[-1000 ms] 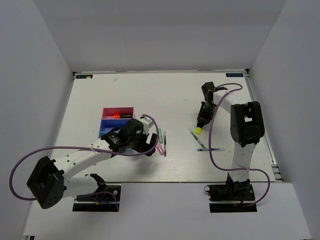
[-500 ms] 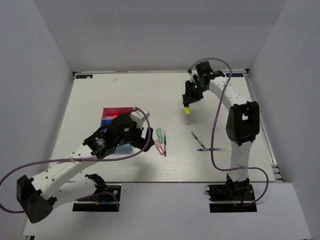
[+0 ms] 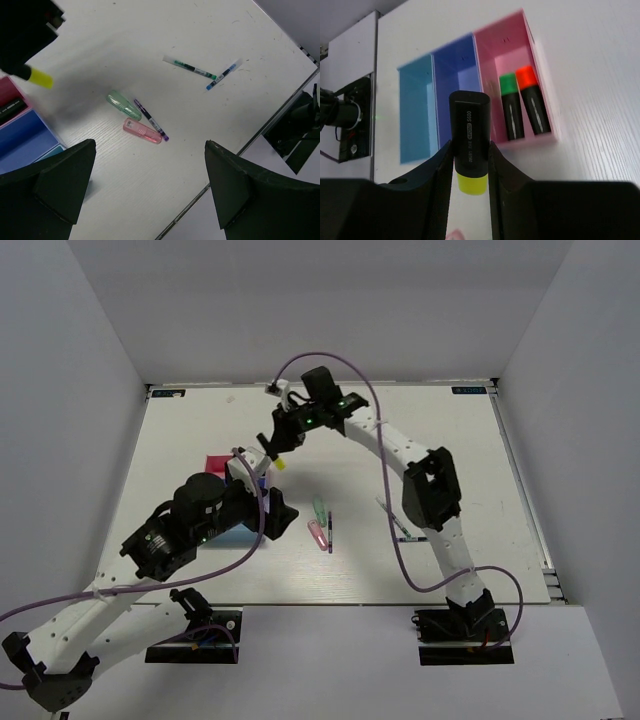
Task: Sort the stationery into containers
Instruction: Place the stationery in the storage box, then pick up the stationery from the center of the board.
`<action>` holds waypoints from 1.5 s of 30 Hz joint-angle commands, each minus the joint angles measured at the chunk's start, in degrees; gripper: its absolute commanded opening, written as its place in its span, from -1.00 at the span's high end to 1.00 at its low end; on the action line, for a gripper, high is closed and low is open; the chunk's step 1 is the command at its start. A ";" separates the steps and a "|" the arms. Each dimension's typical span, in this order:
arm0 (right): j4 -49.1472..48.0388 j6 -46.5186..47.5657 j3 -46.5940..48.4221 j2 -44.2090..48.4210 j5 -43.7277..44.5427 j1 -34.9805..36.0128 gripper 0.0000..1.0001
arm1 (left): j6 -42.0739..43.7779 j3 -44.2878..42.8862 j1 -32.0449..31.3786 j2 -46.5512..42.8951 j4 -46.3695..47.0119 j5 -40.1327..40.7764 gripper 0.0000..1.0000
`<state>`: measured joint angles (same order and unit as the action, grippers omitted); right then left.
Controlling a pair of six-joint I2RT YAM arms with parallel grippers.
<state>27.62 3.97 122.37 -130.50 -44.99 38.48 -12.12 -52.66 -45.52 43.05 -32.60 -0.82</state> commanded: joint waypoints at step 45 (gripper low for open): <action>14.31 -5.89 -33.20 24.93 34.81 -15.34 0.02 | -37.08 -0.33 -7.56 32.94 -6.25 17.69 -0.21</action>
<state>31.55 2.72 99.07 -108.14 -6.26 28.05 -37.15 -52.95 -51.13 71.37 -38.06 9.45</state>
